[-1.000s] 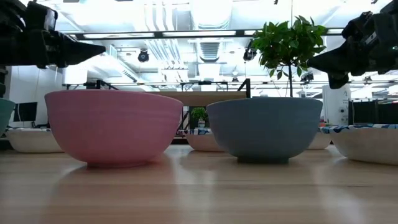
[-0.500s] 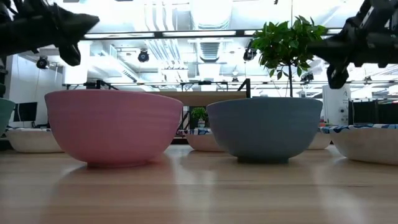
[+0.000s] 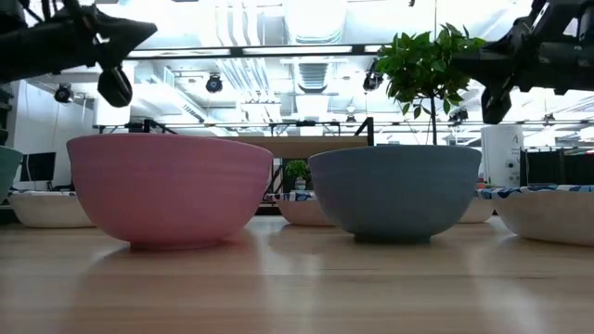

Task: Place and stack bowls onto a shelf
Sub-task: Put the pink bowl on the shelf

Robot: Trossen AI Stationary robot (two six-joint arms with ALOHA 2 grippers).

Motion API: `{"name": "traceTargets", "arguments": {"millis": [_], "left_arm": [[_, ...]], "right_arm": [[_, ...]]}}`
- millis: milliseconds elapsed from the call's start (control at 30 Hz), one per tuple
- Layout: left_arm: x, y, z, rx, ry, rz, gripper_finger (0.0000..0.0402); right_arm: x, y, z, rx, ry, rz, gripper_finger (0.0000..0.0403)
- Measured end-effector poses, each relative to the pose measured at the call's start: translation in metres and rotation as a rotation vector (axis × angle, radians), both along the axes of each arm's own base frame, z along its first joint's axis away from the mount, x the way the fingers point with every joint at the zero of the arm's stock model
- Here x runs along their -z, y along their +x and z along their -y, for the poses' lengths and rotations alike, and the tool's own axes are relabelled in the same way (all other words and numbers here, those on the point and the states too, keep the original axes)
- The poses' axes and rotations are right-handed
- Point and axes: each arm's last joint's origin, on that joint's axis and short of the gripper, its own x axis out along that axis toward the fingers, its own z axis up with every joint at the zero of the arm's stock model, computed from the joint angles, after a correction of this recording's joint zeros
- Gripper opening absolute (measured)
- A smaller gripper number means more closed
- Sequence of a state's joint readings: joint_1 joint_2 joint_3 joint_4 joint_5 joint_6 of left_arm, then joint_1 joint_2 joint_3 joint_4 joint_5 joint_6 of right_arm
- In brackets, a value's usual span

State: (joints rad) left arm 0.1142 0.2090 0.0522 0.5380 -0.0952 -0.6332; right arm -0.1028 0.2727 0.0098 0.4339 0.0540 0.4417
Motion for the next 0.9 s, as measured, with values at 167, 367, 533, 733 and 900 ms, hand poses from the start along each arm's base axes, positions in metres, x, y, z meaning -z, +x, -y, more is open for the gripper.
{"name": "traceTargets", "arguments": {"millis": [167,367,533,733,900], "left_arm": [[-0.024,0.013,0.001,0.060,-0.044,-0.067,0.0000],[-0.038,0.032,0.001,0.111,-0.293,-0.572,0.0000],[-0.050,0.050,0.002,0.096,-0.339,-0.921,0.0000],[-0.062,0.083,0.016,0.212,-0.235,-1.102,0.0000],[-0.060,0.102,0.038,0.291,-0.139,-1.211,0.0000]], "right_arm": [[-0.001,0.004,0.000,0.006,-0.036,-0.032,0.0018],[-0.028,0.007,-0.002,-0.081,-0.099,0.025,0.0018],[-0.040,0.015,-0.006,-0.161,-0.164,0.011,0.0018],[-0.036,0.031,-0.019,-0.242,-0.255,-0.002,0.0018],[-0.042,0.040,-0.033,-0.303,-0.315,0.087,0.0018]]}}
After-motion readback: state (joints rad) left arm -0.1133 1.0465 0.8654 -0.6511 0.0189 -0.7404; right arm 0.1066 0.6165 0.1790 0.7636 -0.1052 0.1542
